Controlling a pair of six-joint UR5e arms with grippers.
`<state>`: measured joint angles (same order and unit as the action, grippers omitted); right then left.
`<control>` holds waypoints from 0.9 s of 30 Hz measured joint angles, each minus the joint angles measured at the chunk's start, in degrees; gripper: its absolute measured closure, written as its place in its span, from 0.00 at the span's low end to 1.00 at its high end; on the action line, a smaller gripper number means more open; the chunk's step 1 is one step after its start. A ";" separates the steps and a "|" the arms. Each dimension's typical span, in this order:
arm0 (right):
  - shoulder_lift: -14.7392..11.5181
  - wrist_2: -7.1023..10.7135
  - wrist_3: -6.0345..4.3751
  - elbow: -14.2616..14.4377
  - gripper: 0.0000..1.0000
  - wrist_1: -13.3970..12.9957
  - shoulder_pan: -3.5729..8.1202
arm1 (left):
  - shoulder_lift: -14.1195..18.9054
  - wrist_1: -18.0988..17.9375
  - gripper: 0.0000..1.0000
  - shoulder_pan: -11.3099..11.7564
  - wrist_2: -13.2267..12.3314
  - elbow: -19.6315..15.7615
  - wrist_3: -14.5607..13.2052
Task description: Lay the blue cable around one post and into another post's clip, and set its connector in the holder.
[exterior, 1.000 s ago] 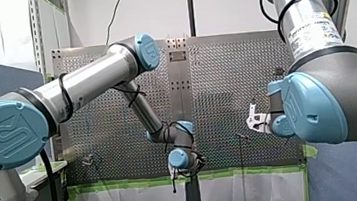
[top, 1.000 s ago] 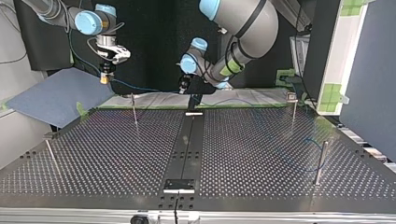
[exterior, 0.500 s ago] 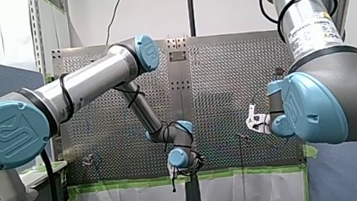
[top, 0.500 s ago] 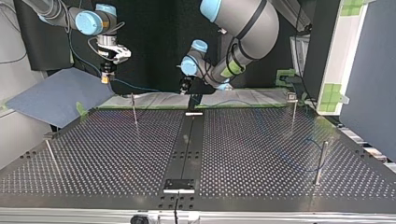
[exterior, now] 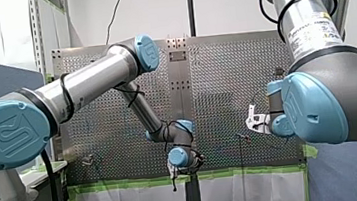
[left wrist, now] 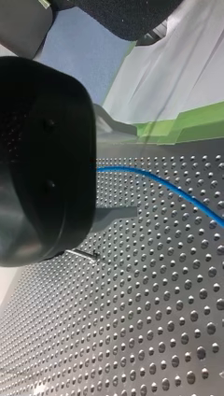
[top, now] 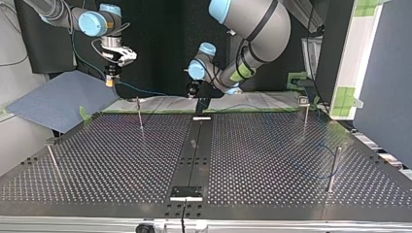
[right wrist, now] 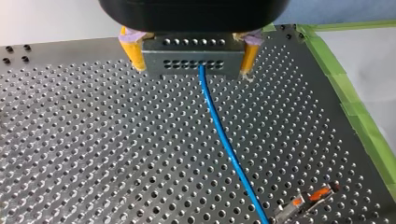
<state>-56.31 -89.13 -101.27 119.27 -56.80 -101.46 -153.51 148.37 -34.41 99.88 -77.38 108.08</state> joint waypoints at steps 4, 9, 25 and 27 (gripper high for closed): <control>-0.01 0.00 0.01 0.01 1.00 0.08 -0.02 | 0.01 0.14 0.45 0.09 0.03 0.01 -0.02; -0.01 0.00 0.00 0.02 1.00 0.10 -0.01 | 0.02 0.17 0.48 0.10 0.04 0.01 -0.18; -0.08 0.82 0.00 0.01 1.00 0.10 -0.08 | -0.06 1.02 0.64 0.72 0.49 0.05 -0.66; -0.08 0.91 0.00 0.01 1.00 0.10 -0.09 | -0.06 1.09 0.64 0.77 0.47 0.06 -0.67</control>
<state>-56.39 -88.22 -101.27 119.28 -56.70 -101.55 -153.57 149.46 -33.64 100.36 -77.33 107.40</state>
